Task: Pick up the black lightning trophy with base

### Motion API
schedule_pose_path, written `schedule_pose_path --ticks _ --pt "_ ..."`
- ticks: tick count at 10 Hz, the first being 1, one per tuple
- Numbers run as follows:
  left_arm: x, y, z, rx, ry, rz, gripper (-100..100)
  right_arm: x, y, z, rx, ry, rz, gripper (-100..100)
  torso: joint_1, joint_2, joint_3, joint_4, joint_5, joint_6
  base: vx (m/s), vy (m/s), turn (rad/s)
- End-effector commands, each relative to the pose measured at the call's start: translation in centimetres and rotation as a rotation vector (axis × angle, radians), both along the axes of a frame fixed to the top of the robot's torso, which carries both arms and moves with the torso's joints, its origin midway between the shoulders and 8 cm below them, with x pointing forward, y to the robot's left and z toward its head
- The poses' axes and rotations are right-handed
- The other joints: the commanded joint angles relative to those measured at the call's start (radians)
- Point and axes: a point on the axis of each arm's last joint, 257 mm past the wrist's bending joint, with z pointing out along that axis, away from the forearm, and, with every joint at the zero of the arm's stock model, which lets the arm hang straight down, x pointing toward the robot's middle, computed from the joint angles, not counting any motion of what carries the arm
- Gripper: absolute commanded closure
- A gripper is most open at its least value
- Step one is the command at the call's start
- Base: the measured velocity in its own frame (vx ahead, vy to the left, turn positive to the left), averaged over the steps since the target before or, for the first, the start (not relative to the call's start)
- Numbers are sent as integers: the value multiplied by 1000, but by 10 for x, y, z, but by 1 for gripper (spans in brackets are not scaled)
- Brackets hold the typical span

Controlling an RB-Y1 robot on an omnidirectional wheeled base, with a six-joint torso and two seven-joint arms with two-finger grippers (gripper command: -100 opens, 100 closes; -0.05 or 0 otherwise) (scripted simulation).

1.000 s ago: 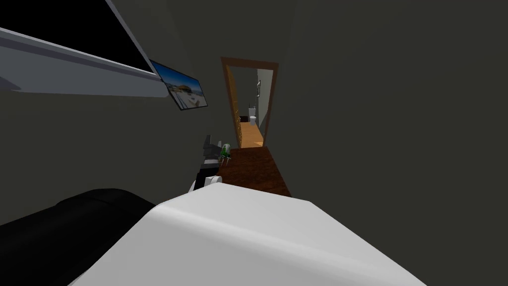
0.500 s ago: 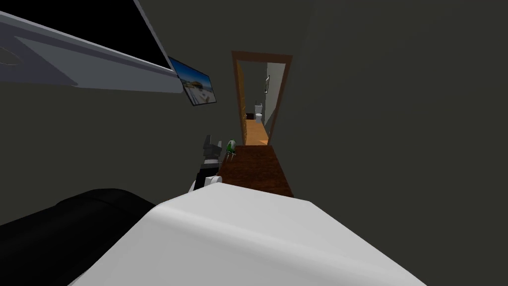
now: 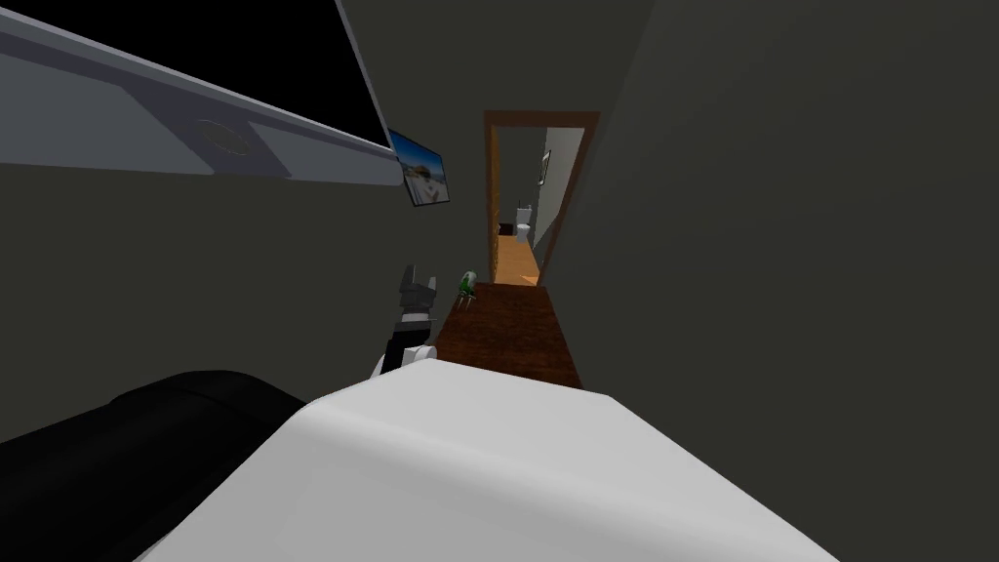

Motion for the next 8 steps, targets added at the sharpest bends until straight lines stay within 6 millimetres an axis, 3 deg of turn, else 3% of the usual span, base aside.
schedule_pose_path --ticks 1,2,3,7,8 --pt "0 0 0 0 0 0 0 2 -2 -4 0 -2 -38 -100 0 0 0 0 0 0 -143 38 207" --pt "0 0 0 0 0 0 0 1 -1 -3 0 -1 -22 -100 0 0 0 0 0 0 -58 14 32" --pt "0 0 0 0 0 0 0 1 -2 -3 -1 -2 -27 100 -1 -4 -2 -1 0 1 -11 3 -9" --pt "0 0 0 0 0 0 0 2 -2 -3 -1 -2 -26 100 -3 -9 -5 -2 -1 2 -1 0 2" --pt "0 0 0 0 0 0 0 2 -2 -3 -1 -3 -26 0 -3 -9 -5 -2 -1 2 0 0 0"
